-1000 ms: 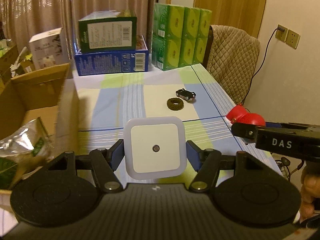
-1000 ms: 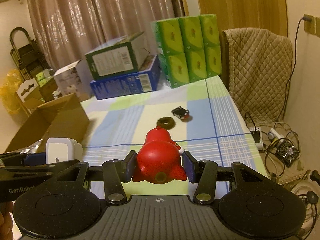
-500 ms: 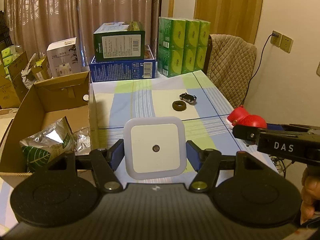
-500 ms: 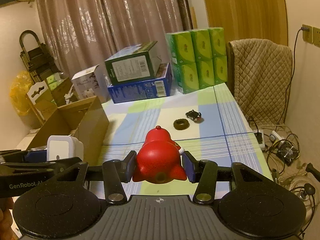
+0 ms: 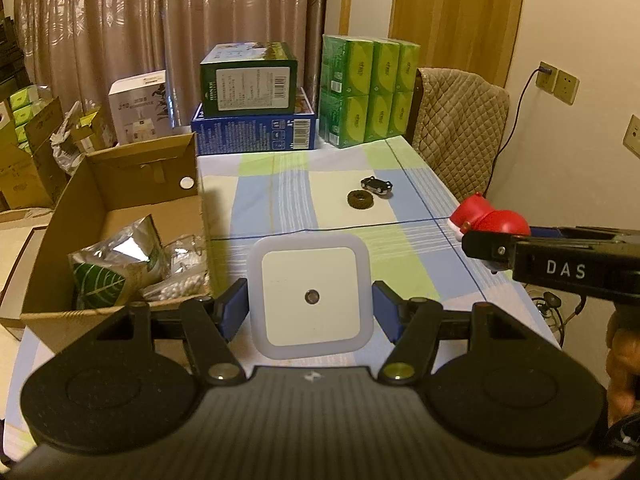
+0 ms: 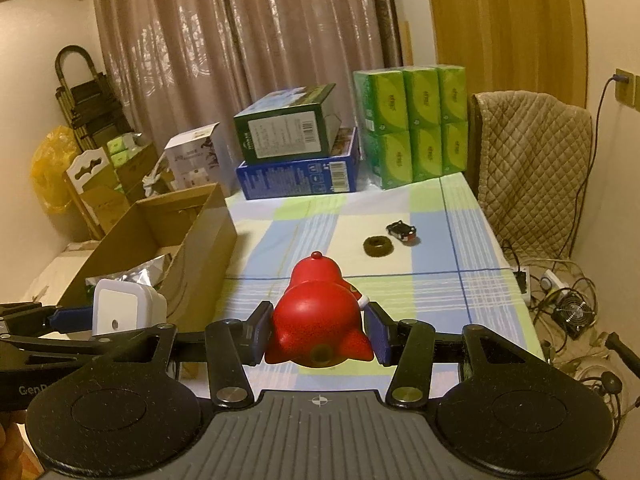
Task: Organize objects
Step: 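Carry the red toy and white night light over the cardboard box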
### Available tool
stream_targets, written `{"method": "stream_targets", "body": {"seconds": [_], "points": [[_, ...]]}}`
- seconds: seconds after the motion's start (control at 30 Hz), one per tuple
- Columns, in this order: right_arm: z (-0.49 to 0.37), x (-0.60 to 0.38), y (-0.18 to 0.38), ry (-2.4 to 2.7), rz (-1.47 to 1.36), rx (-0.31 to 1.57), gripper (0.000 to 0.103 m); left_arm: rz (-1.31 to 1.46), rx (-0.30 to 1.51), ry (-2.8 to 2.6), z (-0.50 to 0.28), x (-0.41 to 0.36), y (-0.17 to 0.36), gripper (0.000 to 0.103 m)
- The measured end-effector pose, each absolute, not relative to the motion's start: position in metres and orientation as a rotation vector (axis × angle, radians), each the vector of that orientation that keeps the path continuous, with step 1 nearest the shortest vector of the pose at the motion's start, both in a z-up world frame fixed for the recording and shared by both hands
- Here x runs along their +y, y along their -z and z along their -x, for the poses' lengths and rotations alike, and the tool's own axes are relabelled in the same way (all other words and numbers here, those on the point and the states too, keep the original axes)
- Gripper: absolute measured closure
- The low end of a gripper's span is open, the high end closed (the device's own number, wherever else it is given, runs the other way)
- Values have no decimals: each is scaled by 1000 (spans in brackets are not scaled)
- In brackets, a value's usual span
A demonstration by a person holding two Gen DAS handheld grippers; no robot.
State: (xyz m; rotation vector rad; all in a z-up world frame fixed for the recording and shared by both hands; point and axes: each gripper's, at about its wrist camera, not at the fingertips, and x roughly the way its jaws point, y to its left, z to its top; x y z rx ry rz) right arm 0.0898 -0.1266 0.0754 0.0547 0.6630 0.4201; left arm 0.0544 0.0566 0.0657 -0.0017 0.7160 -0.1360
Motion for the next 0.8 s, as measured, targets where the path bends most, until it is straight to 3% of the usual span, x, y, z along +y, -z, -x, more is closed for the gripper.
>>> {"method": "stream_targets", "body": {"seconds": [0.8], "points": [[-71,-73,-70,-525,-22,680,57,11,728,60,-19,105,-69,42]]}}
